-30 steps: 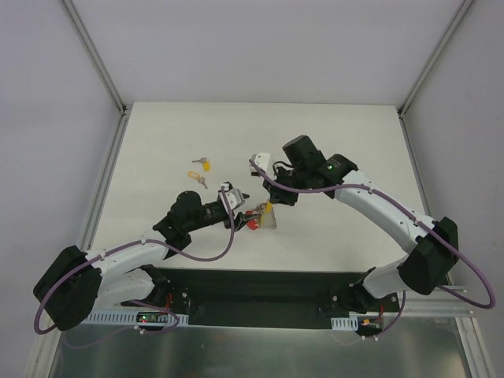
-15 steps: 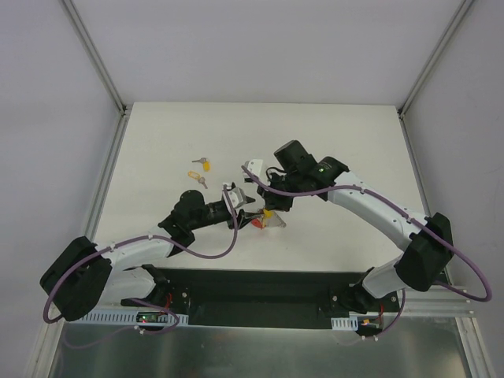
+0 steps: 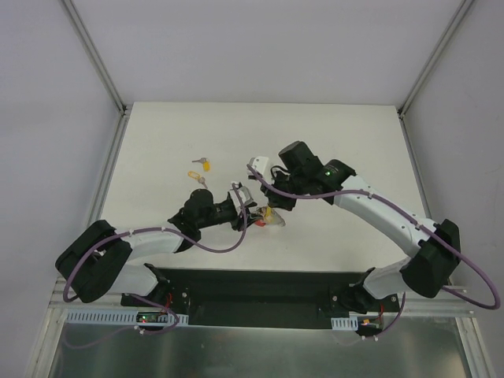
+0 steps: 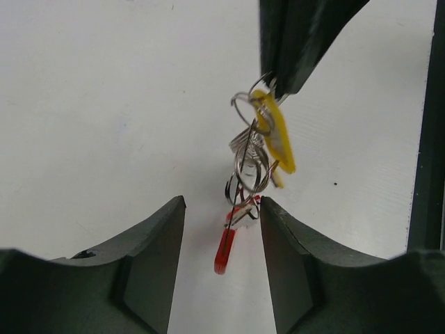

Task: Put the keys on the keyring

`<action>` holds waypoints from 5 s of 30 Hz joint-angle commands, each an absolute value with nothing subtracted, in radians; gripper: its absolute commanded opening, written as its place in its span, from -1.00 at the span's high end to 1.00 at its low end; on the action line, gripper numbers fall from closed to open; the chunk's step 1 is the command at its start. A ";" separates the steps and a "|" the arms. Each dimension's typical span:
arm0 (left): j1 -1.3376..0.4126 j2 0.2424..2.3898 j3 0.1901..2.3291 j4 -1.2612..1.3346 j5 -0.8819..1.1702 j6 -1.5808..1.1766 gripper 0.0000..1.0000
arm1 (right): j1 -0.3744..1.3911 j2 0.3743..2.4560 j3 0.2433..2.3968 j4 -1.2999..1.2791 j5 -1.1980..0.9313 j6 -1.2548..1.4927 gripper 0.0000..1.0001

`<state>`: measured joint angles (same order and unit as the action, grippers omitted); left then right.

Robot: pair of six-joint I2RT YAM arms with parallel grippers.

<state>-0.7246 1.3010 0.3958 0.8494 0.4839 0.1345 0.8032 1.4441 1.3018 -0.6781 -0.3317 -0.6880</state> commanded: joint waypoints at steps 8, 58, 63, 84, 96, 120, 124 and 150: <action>-0.716 1.358 0.442 0.856 0.393 0.143 0.55 | 0.799 1.324 1.209 -0.594 -0.250 -0.568 0.97; -0.716 1.158 0.362 0.752 0.365 0.313 0.00 | 0.813 1.310 1.055 -0.538 -0.324 -0.512 0.97; -0.716 1.103 0.371 0.710 0.475 0.331 -0.08 | 0.815 1.298 1.043 -0.545 -0.318 -0.528 0.97; -0.716 1.434 0.564 0.831 0.882 0.273 -0.20 | 0.830 1.249 0.993 -0.558 -0.353 -0.569 0.97; -0.715 1.549 0.597 0.959 1.006 0.175 -0.15 | 0.831 1.195 0.933 -0.483 -0.348 -0.565 0.97; -0.744 1.440 0.459 0.828 0.560 0.120 -0.08 | 0.815 1.244 0.762 -0.538 -0.124 -0.123 0.60; -0.755 1.416 0.457 0.802 0.528 0.114 -0.10 | 0.804 1.261 0.759 -0.555 -0.074 -0.037 0.40; -0.761 1.019 0.341 0.529 0.342 0.055 -0.20 | 0.713 1.825 1.191 -0.287 -0.198 -0.207 0.14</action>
<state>-0.7475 1.0576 0.3500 0.5720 0.3759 0.0734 0.7086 1.7294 1.0237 -0.3004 -0.1383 -0.0879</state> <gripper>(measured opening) 0.598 0.430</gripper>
